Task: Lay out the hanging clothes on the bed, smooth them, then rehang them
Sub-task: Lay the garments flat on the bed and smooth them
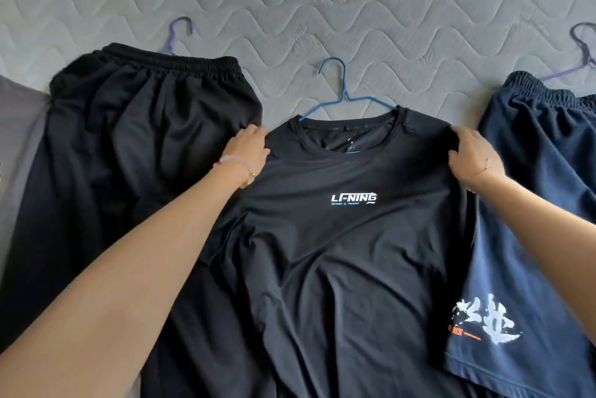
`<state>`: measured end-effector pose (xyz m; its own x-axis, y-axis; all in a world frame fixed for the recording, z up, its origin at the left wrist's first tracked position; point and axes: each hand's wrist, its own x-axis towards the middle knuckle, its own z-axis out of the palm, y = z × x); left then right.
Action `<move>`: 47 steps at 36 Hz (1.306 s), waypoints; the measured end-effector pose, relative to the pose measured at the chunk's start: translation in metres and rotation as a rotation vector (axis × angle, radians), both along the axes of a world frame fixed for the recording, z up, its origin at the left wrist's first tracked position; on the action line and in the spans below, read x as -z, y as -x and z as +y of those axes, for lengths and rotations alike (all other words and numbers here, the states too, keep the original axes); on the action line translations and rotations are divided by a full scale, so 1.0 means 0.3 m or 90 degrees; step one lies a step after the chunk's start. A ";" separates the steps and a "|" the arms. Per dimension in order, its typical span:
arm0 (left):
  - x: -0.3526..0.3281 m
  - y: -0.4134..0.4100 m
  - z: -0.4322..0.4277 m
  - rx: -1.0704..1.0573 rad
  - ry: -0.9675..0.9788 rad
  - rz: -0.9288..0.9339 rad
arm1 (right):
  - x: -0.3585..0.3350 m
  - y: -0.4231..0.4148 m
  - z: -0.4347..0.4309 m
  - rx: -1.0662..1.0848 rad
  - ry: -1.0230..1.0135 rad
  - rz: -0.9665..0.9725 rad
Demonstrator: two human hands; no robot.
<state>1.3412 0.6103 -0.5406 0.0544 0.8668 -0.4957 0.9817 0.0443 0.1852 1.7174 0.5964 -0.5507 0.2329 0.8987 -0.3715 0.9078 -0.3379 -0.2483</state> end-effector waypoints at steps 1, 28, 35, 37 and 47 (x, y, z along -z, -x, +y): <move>0.002 -0.013 0.020 0.014 -0.001 0.076 | 0.003 -0.009 0.007 0.005 0.005 -0.011; -0.009 0.075 0.168 -0.110 -0.055 -0.092 | 0.012 -0.108 0.178 -0.013 0.142 0.220; -0.039 0.042 0.300 0.056 -0.149 0.083 | -0.008 -0.165 0.317 -0.089 -0.034 0.139; -0.030 0.021 0.343 0.078 -0.170 0.091 | 0.012 -0.173 0.346 -0.117 -0.055 0.124; 0.119 -0.021 0.479 -0.070 -0.145 0.068 | 0.151 -0.141 0.462 0.010 -0.126 0.144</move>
